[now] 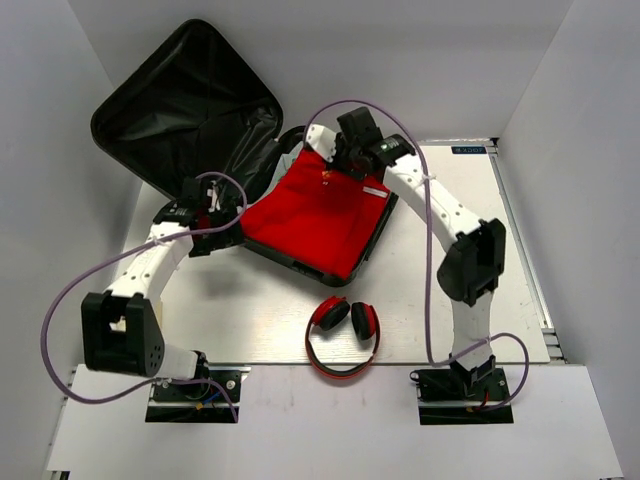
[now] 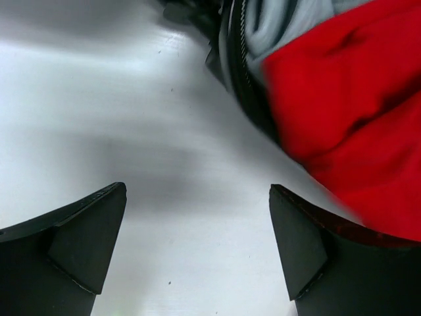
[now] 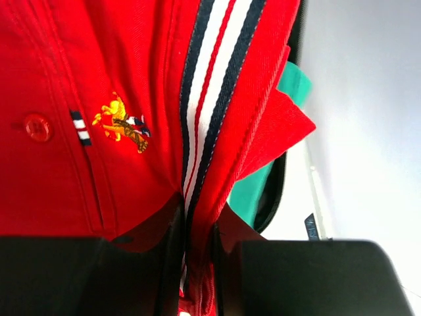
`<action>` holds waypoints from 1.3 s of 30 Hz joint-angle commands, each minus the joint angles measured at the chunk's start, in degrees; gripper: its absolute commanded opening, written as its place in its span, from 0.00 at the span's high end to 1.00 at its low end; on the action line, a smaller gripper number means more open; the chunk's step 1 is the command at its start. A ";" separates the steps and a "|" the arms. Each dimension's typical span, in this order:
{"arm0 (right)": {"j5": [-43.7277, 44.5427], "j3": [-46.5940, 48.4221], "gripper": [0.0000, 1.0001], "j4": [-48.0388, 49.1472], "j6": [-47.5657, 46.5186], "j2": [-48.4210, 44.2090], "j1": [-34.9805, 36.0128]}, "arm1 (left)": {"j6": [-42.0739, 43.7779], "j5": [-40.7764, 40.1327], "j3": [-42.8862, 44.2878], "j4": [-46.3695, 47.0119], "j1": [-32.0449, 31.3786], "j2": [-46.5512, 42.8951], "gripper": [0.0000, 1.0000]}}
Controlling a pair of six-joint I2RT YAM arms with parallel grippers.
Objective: Pack the luggage
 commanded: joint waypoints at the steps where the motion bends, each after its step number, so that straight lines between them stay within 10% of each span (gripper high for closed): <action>1: 1.43 6.59 1.00 11.72 -5.68 2.05 -4.93 | 0.75 -0.83 3.20 2.33 -1.38 2.42 0.00; 16: -12.90 7.31 1.00 18.25 -4.46 12.51 -8.81 | -0.49 -6.54 10.15 3.39 -2.35 14.73 0.07; 22: -9.38 4.40 0.41 23.25 -1.56 12.70 -8.90 | 0.48 -6.80 12.17 2.25 -2.44 14.82 0.05; 23: -8.86 4.58 0.10 23.69 -0.95 12.35 -8.98 | 0.48 -7.24 12.52 1.81 -2.53 14.91 0.04; 33: 0.46 4.50 0.10 24.94 13.98 3.56 -8.63 | -0.22 -11.29 17.62 -6.79 -2.18 8.34 0.00; 39: 2.66 -3.75 0.10 8.07 33.75 -9.50 -8.11 | -2.95 -14.37 13.77 -16.83 -0.07 0.18 0.00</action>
